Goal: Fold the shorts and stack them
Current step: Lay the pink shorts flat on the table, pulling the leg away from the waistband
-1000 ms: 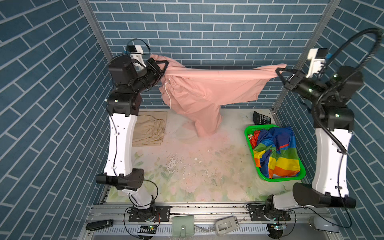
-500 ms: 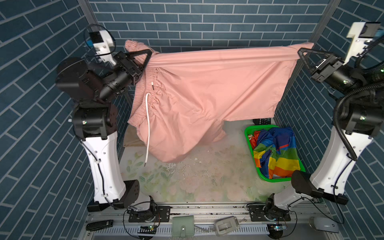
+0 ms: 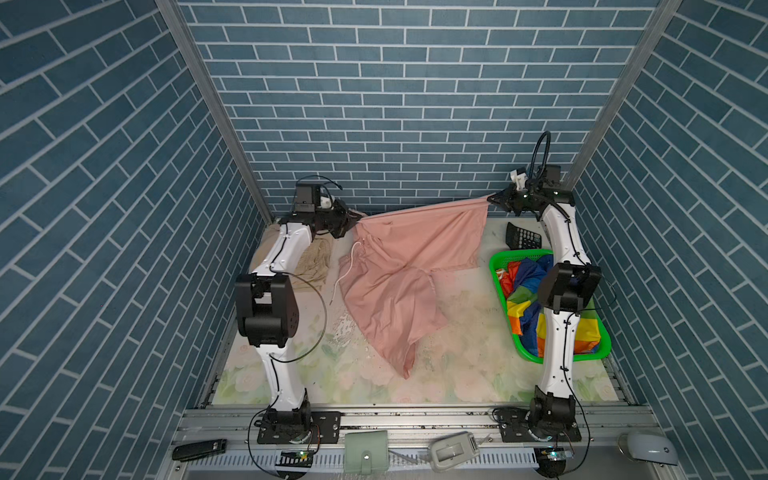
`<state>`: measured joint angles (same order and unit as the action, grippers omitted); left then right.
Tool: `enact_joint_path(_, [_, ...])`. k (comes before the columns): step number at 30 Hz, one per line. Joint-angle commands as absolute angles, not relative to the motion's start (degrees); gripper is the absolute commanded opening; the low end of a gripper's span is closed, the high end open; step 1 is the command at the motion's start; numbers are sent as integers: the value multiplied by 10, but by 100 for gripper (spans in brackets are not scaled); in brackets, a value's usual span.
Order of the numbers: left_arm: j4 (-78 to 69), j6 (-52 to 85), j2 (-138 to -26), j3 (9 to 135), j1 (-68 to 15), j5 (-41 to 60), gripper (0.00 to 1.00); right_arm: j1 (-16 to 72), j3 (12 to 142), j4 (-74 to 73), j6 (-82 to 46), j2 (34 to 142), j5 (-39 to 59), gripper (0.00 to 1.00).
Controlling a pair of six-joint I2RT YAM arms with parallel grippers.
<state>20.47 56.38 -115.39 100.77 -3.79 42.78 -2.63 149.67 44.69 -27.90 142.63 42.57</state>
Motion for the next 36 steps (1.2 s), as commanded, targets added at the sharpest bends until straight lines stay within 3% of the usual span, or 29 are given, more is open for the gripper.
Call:
enact_joint_path(1, [221,500,-1188,1036,-41,355,0,-76,1542,400,-220,1406,272,0])
enact_joint_path(5, [253,481,-1273,1145,-48,351,0,-75,1550,391,-222,1401,267,0])
enact_joint_path(12, [329,471,-1402,1443,-39,355,0,-75,1554,395,-214,1325,272,0])
enact_joint_path(17, [287,506,-1434,1454,-12,385,0,-54,1493,438,-201,1251,283,0])
enact_joint_path(23, [212,479,-1370,1279,8,400,0,32,1130,346,-215,1030,235,0])
enact_joint_path(28, [237,430,-1360,1233,31,405,0,131,829,235,-290,865,218,0])
enact_joint_path(32, [251,405,-1364,1213,47,403,0,230,671,184,-341,823,178,0])
enact_joint_path(36, [291,364,-1375,1210,52,389,0,313,559,122,-397,848,160,0])
